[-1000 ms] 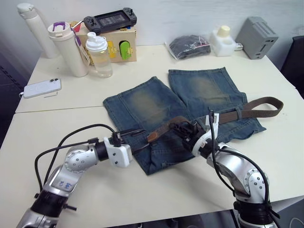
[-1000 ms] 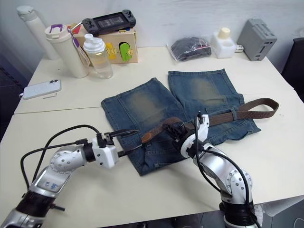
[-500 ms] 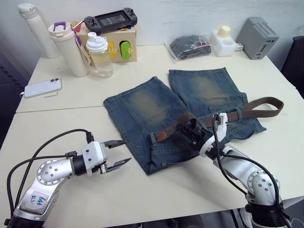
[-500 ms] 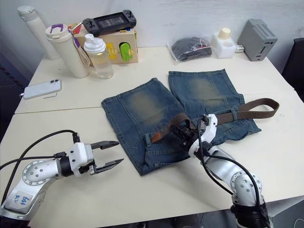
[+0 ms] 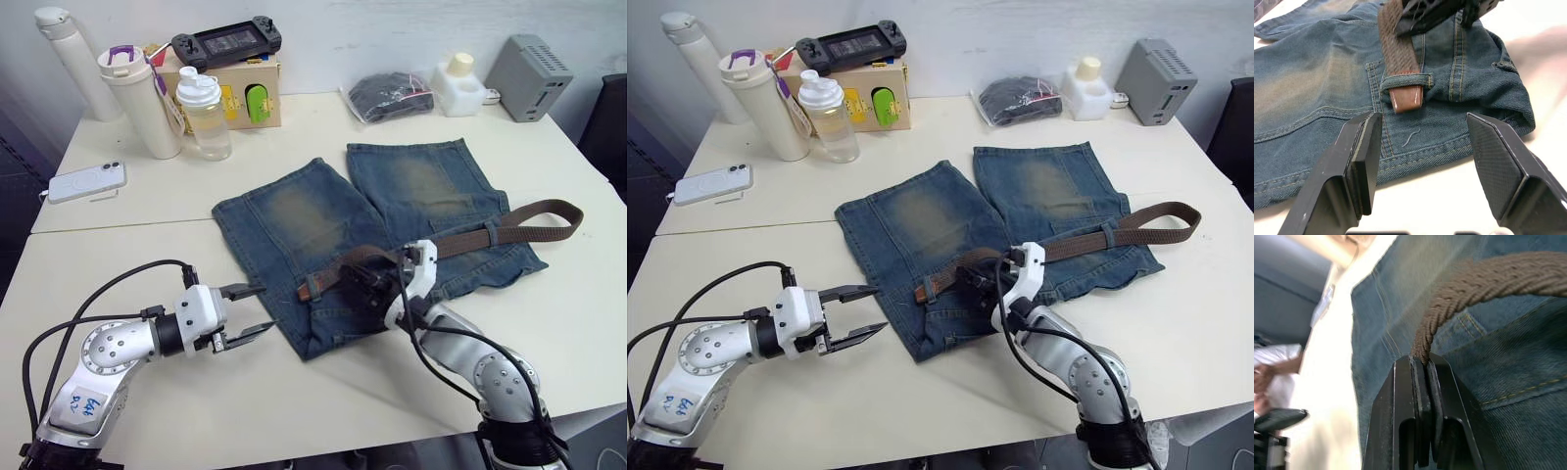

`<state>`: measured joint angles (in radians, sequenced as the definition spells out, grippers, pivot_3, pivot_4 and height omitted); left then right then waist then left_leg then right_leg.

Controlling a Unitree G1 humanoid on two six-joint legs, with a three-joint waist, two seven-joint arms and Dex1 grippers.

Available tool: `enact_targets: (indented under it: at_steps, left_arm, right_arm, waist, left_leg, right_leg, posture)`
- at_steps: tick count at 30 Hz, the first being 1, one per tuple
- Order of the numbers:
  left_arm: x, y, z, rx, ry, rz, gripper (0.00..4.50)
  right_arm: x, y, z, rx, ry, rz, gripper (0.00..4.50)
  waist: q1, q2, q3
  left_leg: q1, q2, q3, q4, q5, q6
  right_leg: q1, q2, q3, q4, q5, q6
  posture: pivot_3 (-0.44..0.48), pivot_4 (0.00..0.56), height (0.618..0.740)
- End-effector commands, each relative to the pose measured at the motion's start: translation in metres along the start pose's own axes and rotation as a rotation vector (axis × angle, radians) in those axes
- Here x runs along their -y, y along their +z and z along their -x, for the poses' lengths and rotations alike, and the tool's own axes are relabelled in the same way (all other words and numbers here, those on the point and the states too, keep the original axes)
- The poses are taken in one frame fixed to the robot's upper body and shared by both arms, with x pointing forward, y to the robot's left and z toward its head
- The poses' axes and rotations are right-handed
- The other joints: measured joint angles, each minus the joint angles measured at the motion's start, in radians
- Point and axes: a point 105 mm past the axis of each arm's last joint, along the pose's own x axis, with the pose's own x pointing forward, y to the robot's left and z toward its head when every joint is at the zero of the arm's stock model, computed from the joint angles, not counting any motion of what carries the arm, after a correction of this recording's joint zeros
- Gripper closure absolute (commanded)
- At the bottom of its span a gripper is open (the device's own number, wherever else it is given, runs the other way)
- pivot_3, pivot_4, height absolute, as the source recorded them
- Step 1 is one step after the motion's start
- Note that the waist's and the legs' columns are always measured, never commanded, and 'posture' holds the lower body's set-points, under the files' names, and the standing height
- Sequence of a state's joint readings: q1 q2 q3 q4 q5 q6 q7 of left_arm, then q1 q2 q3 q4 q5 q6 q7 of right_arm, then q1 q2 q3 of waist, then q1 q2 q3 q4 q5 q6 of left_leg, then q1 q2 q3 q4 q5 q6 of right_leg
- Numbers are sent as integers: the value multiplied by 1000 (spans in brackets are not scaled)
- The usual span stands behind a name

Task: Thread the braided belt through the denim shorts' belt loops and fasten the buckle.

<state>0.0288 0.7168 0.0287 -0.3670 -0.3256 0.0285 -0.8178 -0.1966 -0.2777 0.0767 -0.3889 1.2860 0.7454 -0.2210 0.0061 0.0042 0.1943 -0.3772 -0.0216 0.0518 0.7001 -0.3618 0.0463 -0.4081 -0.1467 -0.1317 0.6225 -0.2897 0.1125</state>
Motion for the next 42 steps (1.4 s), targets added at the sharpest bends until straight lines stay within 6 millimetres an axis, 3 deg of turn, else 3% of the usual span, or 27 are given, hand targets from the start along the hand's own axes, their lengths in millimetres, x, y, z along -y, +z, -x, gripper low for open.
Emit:
enact_targets:
  at_steps: [1,7,11,24,27,32,39,42]
  left_arm:
    - [0,3,-4,-8,-18,-141,1464]
    - [-1,-8,-15,-49,-37,-516,1464]
    - [3,-15,-21,-37,-54,-618,1464]
    - [-6,-24,-34,-17,-5,-631,1464]
    - [-4,-23,-35,-13,-12,-646,2266]
    - [-2,-24,-35,-12,-12,-652,4442]
    - [-3,-24,-34,-16,-8,-660,4442]
    - [-3,-24,-34,-18,-8,-665,4442]
  right_arm:
    - [-14,-13,-8,-71,55,44,4500]
    - [-9,-27,-15,-167,32,2,4500]
    - [-7,-28,-13,-179,26,-19,4500]
    - [-11,-27,-14,-171,34,-30,4500]
    - [-12,-25,-13,-165,36,-31,4500]
    - [-12,-25,-13,-162,38,-31,4500]
    - [-15,-24,-12,-165,47,-16,4500]
    - [-16,-12,-11,-101,57,-74,4500]
  waist:
    - [-3,0,0]
    - [-7,0,0]
    - [-8,0,-1]
    - [-8,-1,-1]
    - [-8,-1,-1]
    - [-8,-1,-1]
    - [-8,-1,-1]
    - [-8,-1,-1]
  left_leg:
    - [0,0,0,0,0,0]
    - [1,0,2,-1,0,0]
    - [1,0,3,-2,0,0]
    - [1,0,3,-2,0,0]
    - [1,0,3,-2,0,0]
    - [2,0,3,-2,0,0]
    - [2,0,3,-2,0,0]
    - [2,0,3,-2,0,0]
  right_leg:
    - [0,1,0,0,0,0]
    - [0,2,-2,0,0,0]
    - [-1,1,-2,1,0,0]
    - [-2,-1,-2,2,0,0]
    - [-2,-1,-2,3,0,0]
    - [-2,-1,-2,3,0,0]
    - [-2,-1,-2,3,0,0]
    - [-2,-1,-2,3,0,0]
  posture:
    - [0,150,690]
    - [0,150,690]
    - [0,150,690]
    - [0,150,690]
    - [0,150,690]
    - [0,150,690]
    - [0,150,690]
    - [0,150,690]
